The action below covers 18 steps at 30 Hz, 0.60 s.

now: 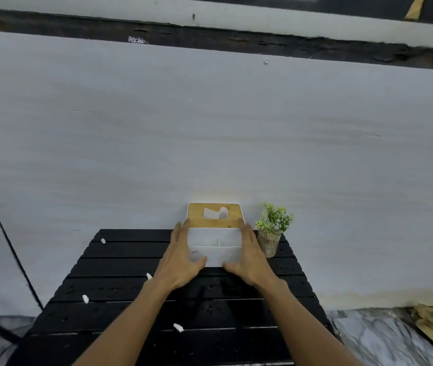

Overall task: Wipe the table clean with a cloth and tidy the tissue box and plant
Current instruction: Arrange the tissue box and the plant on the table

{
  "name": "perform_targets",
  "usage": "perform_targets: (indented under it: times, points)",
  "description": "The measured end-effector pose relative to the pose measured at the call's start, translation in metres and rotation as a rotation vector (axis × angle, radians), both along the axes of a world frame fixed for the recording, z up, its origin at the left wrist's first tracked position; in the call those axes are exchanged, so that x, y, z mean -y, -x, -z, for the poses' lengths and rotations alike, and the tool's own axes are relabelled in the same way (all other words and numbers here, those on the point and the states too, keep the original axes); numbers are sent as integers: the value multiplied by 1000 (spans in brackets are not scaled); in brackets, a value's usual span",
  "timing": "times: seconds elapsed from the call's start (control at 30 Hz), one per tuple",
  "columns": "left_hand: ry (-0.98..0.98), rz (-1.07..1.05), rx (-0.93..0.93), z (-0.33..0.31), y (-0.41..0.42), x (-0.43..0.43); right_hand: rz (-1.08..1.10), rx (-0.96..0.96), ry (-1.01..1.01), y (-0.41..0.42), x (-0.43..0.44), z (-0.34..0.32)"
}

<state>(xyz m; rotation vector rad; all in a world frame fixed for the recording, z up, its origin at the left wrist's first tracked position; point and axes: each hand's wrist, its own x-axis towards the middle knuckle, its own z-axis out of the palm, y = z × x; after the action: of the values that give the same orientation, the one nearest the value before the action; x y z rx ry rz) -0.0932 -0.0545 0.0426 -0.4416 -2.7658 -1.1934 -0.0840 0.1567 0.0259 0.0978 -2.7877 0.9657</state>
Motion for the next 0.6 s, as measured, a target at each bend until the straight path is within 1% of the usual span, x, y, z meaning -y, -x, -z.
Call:
perform_targets:
  times: [0.13,0.2,0.3,0.4,0.5,0.6]
  points:
    - [51,-20,-33,-5,-34,12,-10,2,1,-28,4,-4]
    - [74,-23,-38,-7,-57,20,-22,46,15,-48,7,-8]
    - [136,-21,-5,-10,-95,31,-17,93,39,-84,8,-14]
    - [122,1,11,-13,-140,39,-27,113,60,-129,11,-25]
    - [111,22,14,-14,-185,49,-14,134,-5,-178,11,-31]
    - [168,33,-34,-10,-227,59,5,158,-68,-230,7,-27]
